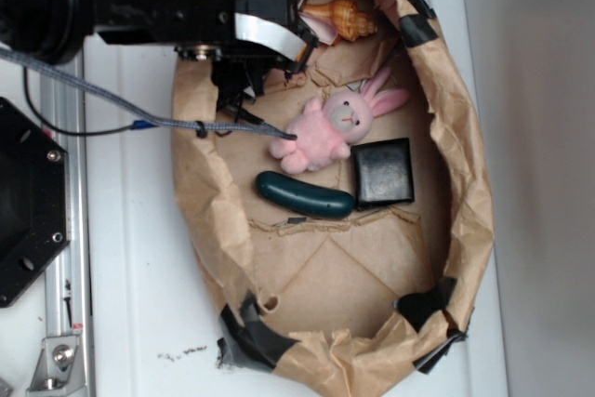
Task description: Grab the red paper.
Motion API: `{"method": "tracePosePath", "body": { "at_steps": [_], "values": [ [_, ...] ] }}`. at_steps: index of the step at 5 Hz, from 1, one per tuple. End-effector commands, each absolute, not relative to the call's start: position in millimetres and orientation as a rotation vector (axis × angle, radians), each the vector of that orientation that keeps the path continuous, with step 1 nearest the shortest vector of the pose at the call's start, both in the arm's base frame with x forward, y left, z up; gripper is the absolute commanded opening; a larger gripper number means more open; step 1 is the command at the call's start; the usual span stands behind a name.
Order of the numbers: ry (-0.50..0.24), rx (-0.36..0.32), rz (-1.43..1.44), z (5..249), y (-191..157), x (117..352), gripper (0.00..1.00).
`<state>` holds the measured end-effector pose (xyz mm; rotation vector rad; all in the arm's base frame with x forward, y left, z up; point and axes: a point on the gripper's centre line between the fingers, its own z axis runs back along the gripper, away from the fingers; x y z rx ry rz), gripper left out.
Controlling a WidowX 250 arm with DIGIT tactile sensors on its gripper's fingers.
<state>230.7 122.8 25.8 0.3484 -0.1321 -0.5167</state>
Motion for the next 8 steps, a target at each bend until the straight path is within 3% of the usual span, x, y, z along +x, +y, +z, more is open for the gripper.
{"method": "tracePosePath", "body": {
  "at_steps": [1, 3, 4, 5, 6, 7, 8],
  "values": [
    [-0.103, 0.331, -0.489, 14, 134, 219, 0.0],
    [-0.104, 0.324, -0.491, 12, 132, 218, 0.0],
    [-0.138, 0.286, -0.499, 24, 119, 219, 0.0],
    [-0.263, 0.138, -0.532, 74, 70, 211, 0.0],
    [-0.335, 0.019, -0.555, 128, 27, 208, 0.0],
    [-0.356, 0.006, -0.534, 179, 0, 216, 0.0],
    [-0.361, 0.019, -0.524, 196, 3, 223, 0.0]
  ]
}}
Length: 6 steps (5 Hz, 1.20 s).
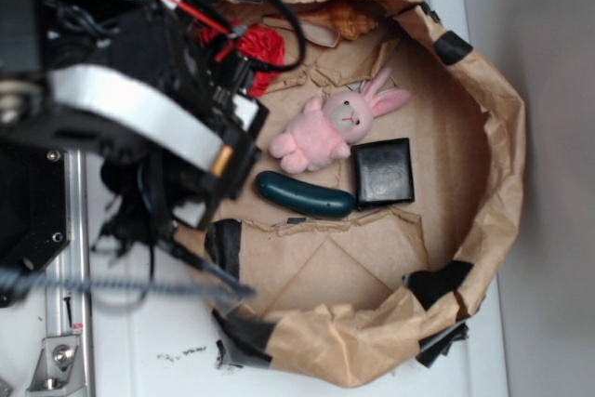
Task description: Grab the red paper.
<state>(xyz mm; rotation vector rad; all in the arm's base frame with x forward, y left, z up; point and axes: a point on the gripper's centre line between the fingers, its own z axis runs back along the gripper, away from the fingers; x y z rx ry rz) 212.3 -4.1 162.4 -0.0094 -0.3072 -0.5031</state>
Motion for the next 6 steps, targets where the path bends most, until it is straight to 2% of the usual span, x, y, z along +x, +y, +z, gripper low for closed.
{"method": "tracePosePath", "body": {
  "at_steps": [1, 2, 3, 4, 5, 6],
  "values": [
    [-0.342, 0.065, -0.494, 190, 14, 226, 0.28],
    [-0.335, 0.147, -0.447, 182, 45, 228, 1.0],
    [-0.313, 0.167, -0.391, 161, 80, 233, 1.0],
    [-0.239, 0.213, -0.419, 126, 90, 236, 1.0],
    [-0.202, 0.212, -0.455, 106, 93, 225, 1.0],
    [-0.183, 0.214, -0.467, 98, 94, 216, 1.0]
  ]
}}
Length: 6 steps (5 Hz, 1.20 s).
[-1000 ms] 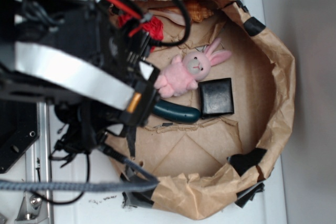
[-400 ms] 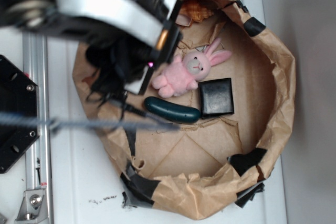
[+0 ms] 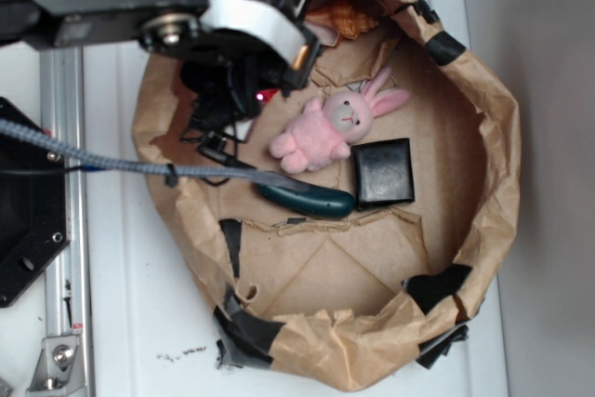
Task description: Grab the red paper.
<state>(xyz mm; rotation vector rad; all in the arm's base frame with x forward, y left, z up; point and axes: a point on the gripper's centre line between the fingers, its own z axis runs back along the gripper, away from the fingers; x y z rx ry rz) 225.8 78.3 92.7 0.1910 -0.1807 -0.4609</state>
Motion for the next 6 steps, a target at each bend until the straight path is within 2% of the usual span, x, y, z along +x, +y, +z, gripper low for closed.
{"method": "tracePosePath", "body": {
  "at_steps": [1, 3, 4, 5, 6],
  "values": [
    [-0.185, 0.216, -0.487, 95, 91, 210, 1.0],
    [-0.143, 0.124, -0.553, 77, 89, 196, 1.0],
    [-0.158, 0.06, -0.562, 71, 94, 198, 1.0],
    [-0.155, 0.112, -0.538, 56, 106, 211, 1.0],
    [-0.103, 0.154, -0.496, 36, 126, 213, 1.0]
  ]
}}
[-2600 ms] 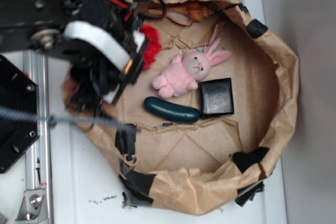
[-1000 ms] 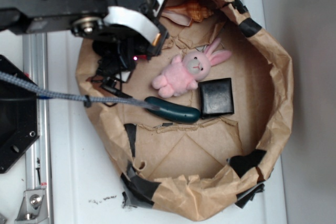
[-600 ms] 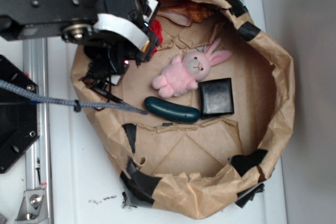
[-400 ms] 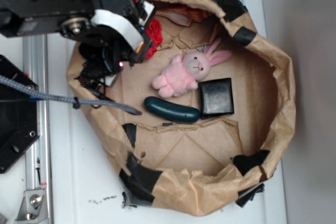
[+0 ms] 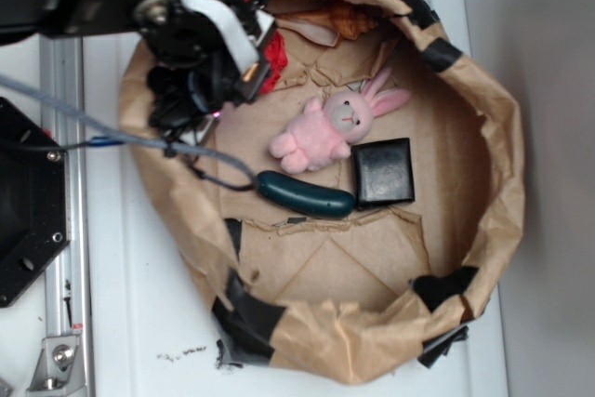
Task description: Grab the red paper.
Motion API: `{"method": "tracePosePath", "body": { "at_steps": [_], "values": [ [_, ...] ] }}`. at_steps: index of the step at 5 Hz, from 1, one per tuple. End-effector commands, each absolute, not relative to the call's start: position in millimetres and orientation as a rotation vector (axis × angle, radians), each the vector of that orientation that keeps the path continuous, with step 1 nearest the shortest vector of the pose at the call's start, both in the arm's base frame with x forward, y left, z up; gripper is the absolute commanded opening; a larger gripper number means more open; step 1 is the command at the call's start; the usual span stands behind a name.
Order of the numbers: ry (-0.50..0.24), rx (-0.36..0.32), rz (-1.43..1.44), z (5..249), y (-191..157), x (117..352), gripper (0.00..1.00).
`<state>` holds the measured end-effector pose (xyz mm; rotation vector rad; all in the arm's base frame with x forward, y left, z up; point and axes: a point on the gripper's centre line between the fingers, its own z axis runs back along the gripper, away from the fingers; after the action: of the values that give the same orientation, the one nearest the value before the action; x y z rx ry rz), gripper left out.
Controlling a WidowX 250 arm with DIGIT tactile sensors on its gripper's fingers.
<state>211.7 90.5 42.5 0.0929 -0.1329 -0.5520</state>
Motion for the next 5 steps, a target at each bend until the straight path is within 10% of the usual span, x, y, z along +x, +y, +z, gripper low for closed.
{"method": "tracePosePath", "body": {
  "at_steps": [1, 2, 5],
  "values": [
    [-0.075, 0.167, -0.462, 27.4, 133.7, 208.7, 0.58],
    [-0.081, 0.17, -0.451, 28.2, 135.7, 207.6, 0.0],
    [-0.091, 0.15, -0.453, 33.5, 126.8, 216.1, 0.0]
  ]
}}
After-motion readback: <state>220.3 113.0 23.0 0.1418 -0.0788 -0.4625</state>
